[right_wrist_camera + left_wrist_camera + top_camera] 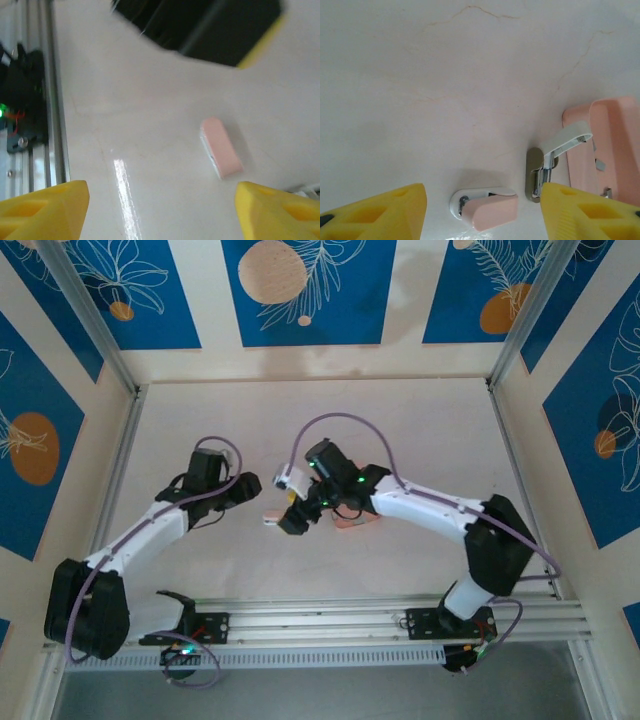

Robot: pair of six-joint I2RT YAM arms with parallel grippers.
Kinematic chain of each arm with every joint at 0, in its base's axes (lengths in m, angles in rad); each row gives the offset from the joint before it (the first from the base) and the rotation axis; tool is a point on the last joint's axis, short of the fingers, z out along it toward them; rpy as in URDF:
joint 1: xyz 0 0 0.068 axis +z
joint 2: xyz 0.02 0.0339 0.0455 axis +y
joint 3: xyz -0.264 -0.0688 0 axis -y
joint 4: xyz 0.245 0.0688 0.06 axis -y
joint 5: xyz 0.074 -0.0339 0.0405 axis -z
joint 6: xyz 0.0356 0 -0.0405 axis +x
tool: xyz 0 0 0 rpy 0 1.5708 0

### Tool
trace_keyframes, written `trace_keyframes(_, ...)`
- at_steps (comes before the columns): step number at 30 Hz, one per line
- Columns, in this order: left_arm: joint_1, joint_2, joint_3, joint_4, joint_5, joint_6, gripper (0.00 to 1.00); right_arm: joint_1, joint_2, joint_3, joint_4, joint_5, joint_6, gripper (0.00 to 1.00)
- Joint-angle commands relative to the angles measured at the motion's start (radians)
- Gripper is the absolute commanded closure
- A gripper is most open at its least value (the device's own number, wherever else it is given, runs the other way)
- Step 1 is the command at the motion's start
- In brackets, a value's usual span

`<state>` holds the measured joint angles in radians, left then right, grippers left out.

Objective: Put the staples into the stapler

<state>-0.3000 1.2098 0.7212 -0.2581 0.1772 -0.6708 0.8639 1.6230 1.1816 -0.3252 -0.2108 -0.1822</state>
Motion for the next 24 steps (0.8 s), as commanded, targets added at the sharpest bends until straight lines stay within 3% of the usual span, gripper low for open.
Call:
trace_keyframes(1, 0.061, -0.036, -0.051, 0.066, 0.124, 0.017, 0.39, 0.0, 0.095, 0.095, -0.108, -0.04, -0.284, 0.24)
trace_keyframes(12, 0.226, -0.02, -0.173, 0.187, 0.252, -0.026, 0.39, 0.005, 0.387, 0.341, -0.212, 0.106, -0.472, 0.23)
trace_keyframes(22, 0.29, 0.023, -0.178, 0.21, 0.295, -0.009, 0.4, 0.006, 0.534, 0.485, -0.263, 0.1, -0.499, 0.25)
trace_keyframes(24, 0.292, 0.029, -0.176, 0.212, 0.301, -0.005, 0.41, 0.006, 0.553, 0.502, -0.273, 0.078, -0.502, 0.3)
